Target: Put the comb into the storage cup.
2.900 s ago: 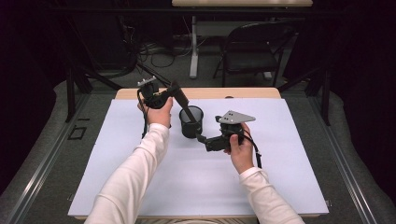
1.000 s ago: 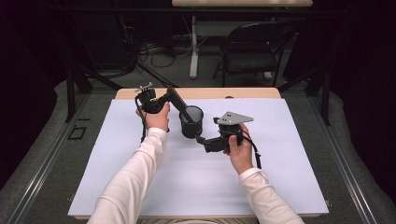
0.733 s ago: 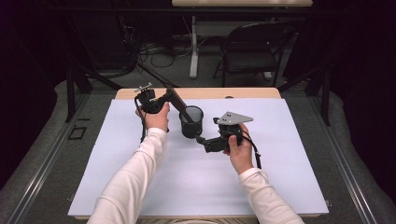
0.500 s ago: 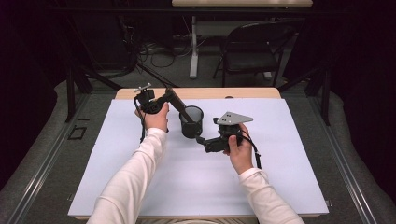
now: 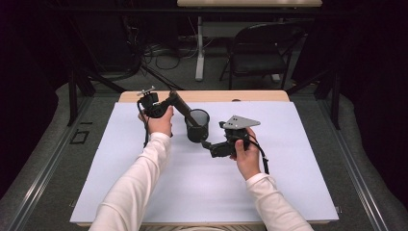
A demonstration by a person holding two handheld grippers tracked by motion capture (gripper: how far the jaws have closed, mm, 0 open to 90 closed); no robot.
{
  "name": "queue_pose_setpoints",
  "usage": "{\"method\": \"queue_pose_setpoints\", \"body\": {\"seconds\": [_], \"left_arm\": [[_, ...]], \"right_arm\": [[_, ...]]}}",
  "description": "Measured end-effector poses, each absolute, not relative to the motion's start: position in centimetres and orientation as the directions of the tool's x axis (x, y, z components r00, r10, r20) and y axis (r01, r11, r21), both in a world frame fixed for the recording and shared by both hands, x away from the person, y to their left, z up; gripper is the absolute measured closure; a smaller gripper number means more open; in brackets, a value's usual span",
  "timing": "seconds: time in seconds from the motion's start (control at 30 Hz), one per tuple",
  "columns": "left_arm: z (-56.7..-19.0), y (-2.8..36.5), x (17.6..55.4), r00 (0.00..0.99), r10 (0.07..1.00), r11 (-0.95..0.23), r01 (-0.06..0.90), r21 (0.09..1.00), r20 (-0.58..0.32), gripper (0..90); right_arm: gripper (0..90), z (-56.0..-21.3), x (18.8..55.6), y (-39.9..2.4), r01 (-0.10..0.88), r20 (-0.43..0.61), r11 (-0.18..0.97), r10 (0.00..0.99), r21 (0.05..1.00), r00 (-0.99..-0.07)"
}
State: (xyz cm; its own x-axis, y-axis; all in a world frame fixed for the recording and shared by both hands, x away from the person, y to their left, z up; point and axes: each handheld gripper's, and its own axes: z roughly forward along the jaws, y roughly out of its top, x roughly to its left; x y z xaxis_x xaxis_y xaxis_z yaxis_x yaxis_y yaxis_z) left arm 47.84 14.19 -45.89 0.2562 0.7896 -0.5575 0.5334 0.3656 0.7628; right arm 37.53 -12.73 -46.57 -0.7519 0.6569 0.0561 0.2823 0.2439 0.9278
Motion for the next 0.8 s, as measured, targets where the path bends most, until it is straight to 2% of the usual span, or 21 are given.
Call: {"method": "queue_pose_setpoints", "body": {"seconds": [0.23, 0.8], "left_arm": [[-45.78, 14.23, 47.77, 0.249, 0.794, 0.369, 0.528, 0.765, -0.554, 71.8], [-45.25, 14.99, 47.50, 0.227, 0.807, 0.381, 0.505, 0.775, -0.545, 47.0]], "right_arm": [[4.1, -46.59, 37.55, -12.72, 0.282, 0.057, 0.243, 0.656, 0.928, -0.752], [4.4, -46.59, 37.53, -12.76, 0.283, 0.055, 0.246, 0.657, 0.927, -0.752]]}}
